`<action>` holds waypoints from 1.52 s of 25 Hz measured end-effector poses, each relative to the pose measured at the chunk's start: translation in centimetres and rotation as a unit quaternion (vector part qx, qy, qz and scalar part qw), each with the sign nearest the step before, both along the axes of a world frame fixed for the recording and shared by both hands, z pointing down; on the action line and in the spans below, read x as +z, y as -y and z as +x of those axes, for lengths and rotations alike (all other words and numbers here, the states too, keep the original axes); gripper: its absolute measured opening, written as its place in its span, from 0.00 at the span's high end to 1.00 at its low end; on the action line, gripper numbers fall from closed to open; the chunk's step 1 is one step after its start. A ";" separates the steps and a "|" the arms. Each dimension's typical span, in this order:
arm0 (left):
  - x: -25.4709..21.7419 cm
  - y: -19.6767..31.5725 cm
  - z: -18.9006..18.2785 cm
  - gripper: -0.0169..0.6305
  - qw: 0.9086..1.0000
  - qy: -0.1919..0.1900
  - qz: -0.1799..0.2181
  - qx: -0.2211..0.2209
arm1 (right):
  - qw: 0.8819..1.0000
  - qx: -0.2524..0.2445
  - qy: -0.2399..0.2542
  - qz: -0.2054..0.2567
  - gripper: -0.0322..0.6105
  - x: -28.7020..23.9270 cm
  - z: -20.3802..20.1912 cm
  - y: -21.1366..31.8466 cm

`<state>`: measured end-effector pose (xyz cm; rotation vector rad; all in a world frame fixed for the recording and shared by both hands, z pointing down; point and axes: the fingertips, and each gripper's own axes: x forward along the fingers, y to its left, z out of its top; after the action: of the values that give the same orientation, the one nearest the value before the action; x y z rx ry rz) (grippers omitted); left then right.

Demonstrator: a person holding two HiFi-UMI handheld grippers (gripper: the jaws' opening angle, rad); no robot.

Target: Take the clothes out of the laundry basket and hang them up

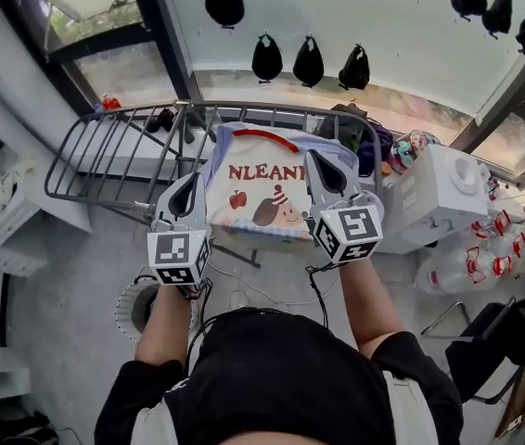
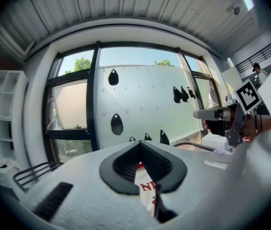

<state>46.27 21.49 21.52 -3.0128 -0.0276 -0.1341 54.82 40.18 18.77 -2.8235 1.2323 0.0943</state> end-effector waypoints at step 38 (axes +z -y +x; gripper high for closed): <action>4.2 33.9 -58.2 0.96 0.878 -0.002 -0.059 -0.475 | 0.848 -0.526 -0.003 -0.072 0.93 5.2 -50.8 50.8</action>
<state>-11.93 -12.40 25.71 -2.8204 1.4778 -0.2111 4.02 -10.63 23.93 -1.8147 2.6263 -0.0512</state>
